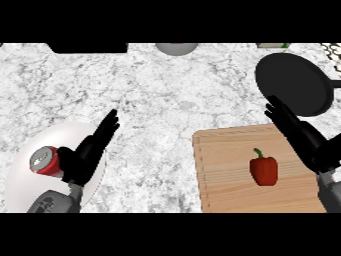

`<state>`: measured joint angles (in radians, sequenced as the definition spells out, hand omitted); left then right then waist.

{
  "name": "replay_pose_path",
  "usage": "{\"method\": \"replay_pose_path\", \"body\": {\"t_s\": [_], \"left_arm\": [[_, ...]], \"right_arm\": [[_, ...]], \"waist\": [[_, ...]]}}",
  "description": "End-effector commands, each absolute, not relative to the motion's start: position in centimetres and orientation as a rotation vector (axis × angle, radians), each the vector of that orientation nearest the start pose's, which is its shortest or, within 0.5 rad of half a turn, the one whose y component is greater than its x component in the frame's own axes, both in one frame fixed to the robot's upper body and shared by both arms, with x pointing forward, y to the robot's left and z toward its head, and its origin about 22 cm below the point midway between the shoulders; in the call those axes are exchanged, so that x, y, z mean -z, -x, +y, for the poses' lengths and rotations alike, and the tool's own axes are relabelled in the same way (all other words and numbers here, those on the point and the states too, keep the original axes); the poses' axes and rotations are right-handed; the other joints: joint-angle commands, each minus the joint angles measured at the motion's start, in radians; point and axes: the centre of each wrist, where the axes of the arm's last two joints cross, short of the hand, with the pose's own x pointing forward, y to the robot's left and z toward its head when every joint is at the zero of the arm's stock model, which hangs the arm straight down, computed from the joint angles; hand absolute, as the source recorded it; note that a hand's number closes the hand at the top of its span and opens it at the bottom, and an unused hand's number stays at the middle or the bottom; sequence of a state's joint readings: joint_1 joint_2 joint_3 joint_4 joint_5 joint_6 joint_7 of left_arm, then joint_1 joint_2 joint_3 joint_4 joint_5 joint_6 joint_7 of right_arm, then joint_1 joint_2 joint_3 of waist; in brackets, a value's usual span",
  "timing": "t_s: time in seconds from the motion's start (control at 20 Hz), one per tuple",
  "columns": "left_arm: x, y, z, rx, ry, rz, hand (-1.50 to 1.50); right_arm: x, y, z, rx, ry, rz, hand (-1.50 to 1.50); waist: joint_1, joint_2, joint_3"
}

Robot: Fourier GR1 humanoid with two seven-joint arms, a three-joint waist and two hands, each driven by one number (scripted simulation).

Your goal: Pick the bell pepper from the cutting board and place it in the pan

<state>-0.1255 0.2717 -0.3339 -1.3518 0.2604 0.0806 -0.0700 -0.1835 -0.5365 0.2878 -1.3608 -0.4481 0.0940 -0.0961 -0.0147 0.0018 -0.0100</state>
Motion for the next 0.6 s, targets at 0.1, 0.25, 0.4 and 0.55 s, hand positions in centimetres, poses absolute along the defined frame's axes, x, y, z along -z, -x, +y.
{"method": "replay_pose_path", "body": {"t_s": [0.1,0.25,0.4,0.55], "left_arm": [[1.3,-25.6,21.9,0.184,0.166,-1.439,0.0],[0.0,-27.2,22.4,0.156,0.173,-1.438,0.0],[1.8,-25.8,20.5,0.125,0.22,-1.371,0.0],[-1.0,-26.5,21.1,0.102,0.218,-1.373,0.0]], "right_arm": [[-6.4,-30.2,-26.4,-0.677,-0.004,-1.623,1.5],[-10.3,-32.2,-24.4,-0.982,0.147,-1.73,1.5],[-11.7,-31.9,-27.3,-1.184,0.588,-1.824,-1.5],[-7.9,-30.6,-26.2,-1.07,0.524,-2.011,-1.5]], "waist": [[0.036,-0.006,0.009],[0.072,-0.003,0.007],[0.034,-0.01,0.007],[0.022,-0.005,0.012]]}}
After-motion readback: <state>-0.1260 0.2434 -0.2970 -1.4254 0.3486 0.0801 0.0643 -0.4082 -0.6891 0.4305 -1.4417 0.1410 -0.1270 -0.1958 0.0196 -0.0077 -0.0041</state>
